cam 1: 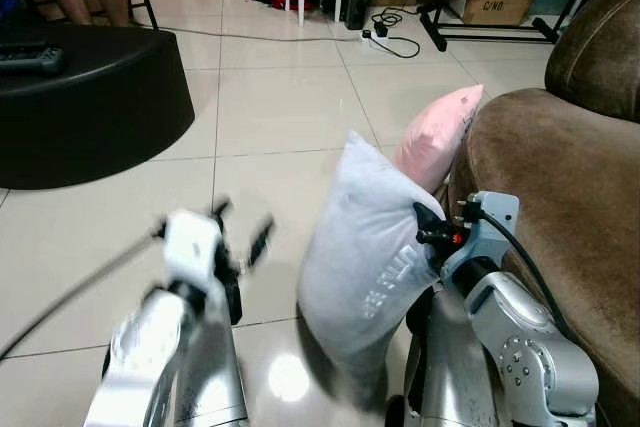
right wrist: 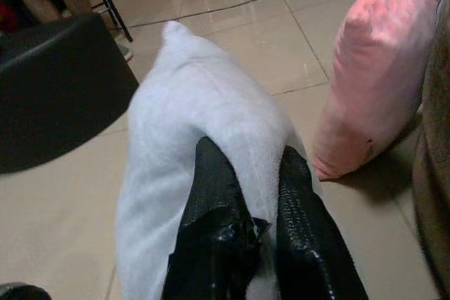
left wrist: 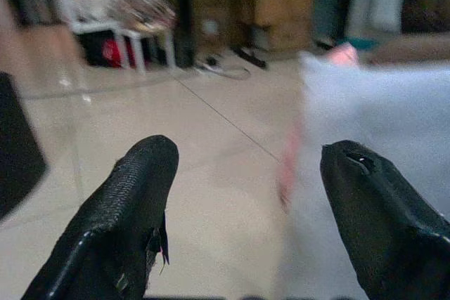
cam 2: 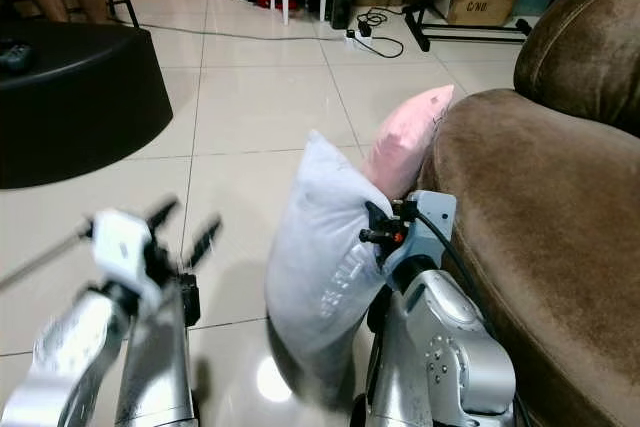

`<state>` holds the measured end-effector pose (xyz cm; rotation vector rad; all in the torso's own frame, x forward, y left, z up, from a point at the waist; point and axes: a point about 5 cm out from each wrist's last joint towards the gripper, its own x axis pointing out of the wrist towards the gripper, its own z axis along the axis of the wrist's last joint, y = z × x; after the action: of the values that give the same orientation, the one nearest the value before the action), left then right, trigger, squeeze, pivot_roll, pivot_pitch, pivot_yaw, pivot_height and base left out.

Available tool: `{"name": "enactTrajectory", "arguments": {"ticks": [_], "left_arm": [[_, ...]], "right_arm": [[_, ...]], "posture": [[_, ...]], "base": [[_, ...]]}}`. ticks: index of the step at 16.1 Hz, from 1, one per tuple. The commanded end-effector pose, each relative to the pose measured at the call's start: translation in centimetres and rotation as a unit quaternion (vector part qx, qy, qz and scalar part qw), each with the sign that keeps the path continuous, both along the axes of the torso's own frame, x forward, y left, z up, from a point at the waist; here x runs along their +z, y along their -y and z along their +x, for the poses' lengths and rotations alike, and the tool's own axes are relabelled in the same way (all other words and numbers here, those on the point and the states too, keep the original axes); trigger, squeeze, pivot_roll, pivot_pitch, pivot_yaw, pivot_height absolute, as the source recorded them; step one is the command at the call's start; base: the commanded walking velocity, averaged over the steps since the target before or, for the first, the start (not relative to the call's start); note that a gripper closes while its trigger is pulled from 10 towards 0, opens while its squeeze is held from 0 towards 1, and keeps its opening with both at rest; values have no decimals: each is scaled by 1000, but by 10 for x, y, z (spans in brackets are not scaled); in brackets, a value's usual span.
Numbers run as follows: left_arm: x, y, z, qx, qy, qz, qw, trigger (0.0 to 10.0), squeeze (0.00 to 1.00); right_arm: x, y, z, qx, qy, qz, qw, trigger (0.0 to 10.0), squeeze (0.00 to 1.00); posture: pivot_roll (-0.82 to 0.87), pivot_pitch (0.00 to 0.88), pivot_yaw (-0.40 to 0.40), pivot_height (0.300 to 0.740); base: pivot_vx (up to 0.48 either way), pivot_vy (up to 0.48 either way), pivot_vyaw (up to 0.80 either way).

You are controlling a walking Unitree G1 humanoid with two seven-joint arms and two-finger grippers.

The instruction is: Move the pillow to the sofa from floor

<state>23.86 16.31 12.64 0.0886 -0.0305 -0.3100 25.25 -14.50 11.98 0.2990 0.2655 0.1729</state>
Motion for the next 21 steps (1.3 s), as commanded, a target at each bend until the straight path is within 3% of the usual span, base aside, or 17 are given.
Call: {"name": "enactTrajectory", "arguments": {"ticks": [1,4,6,9,13,16,21], "left_arm": [[3,-4,3,24,6,7,1000,10000,0],[6,-6,-3,44,17,17,999,10000,0],[3,-3,-8,31,10,34,999,10000,0],[-2,-2,-3,17,3,48,999,10000,0],[-2,-5,8,44,6,36,998,10000,0],[-7,2,-1,27,-8,34,999,10000,0],[-6,1,-1,21,-5,54,998,10000,0]], "right_arm": [[14,2,-1,-10,42,-18,999,10000,0],[15,-5,-4,0,39,-11,999,10000,0],[7,-2,-5,-6,27,-40,999,10000,0],[6,6,-7,-37,28,-39,998,10000,0],[8,13,-18,-76,28,-42,996,10000,0],[4,10,-24,-67,18,-47,996,10000,0],[0,8,-26,-74,15,-43,996,10000,0]], "posture": [[-7,0,-51,436],[10,0,-75,466],[7,0,-77,486],[-13,0,-47,516],[-74,0,4,551],[-63,0,-10,586],[-59,0,3,631]], "base": [[0,0,0],[0,0,0],[0,0,0],[0,0,0],[0,0,0],[0,0,0],[0,0,0]]}}
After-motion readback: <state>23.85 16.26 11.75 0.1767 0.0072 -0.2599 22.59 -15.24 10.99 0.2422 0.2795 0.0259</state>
